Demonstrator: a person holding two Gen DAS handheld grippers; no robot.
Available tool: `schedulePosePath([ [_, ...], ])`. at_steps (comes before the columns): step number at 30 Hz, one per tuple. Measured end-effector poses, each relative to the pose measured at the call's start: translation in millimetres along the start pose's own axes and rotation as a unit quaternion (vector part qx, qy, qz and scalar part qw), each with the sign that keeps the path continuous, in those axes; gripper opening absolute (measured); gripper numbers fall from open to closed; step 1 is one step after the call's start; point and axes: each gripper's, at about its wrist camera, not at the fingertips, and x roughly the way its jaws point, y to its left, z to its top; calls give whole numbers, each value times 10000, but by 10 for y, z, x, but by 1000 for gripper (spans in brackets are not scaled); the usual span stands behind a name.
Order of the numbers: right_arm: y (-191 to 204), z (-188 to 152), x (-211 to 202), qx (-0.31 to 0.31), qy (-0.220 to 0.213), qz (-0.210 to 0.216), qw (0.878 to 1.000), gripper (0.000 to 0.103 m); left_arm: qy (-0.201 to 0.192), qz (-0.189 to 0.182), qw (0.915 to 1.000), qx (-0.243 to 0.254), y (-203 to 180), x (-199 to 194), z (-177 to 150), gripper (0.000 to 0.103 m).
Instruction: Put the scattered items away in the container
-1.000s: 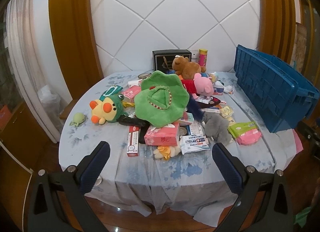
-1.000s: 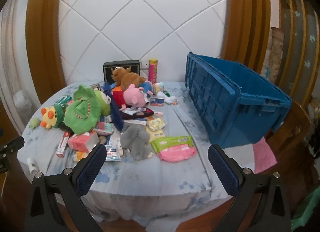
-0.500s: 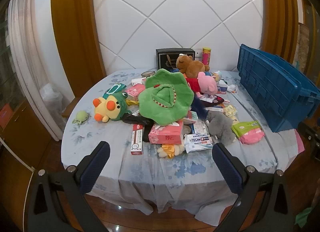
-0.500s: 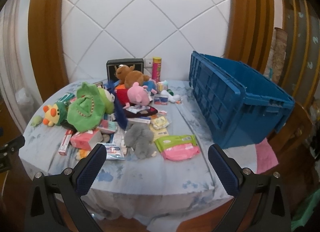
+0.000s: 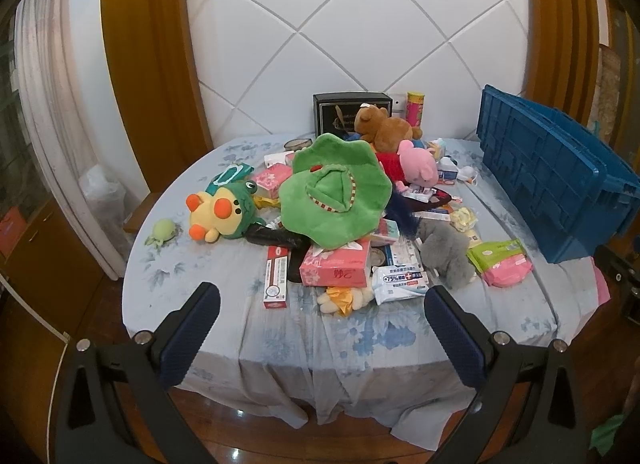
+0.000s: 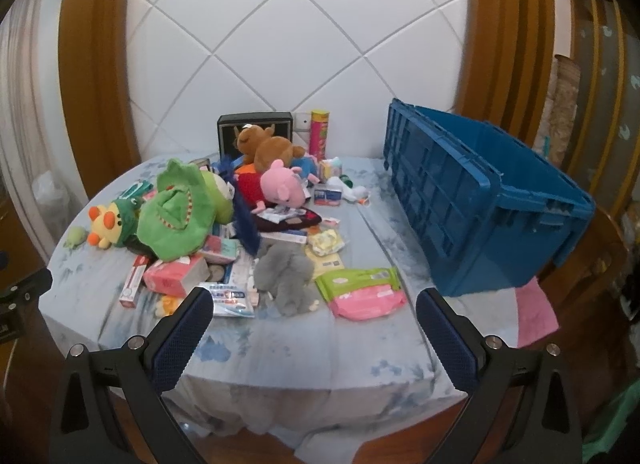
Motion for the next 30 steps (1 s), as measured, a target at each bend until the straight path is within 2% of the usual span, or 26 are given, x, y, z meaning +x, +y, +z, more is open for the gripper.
schedulePosePath([
  [18, -127, 20, 438, -238, 253, 443, 9984, 103, 234, 244, 9992, -210, -150, 335, -25, 103],
  [24, -259, -46, 800, -219, 516, 625, 9965, 103, 536, 352, 9975, -306, -119, 656, -178, 103],
  [30, -198, -82, 1237, -151, 892, 714, 9933, 103, 862, 376, 9953, -219, 12, 1119, -191, 103],
])
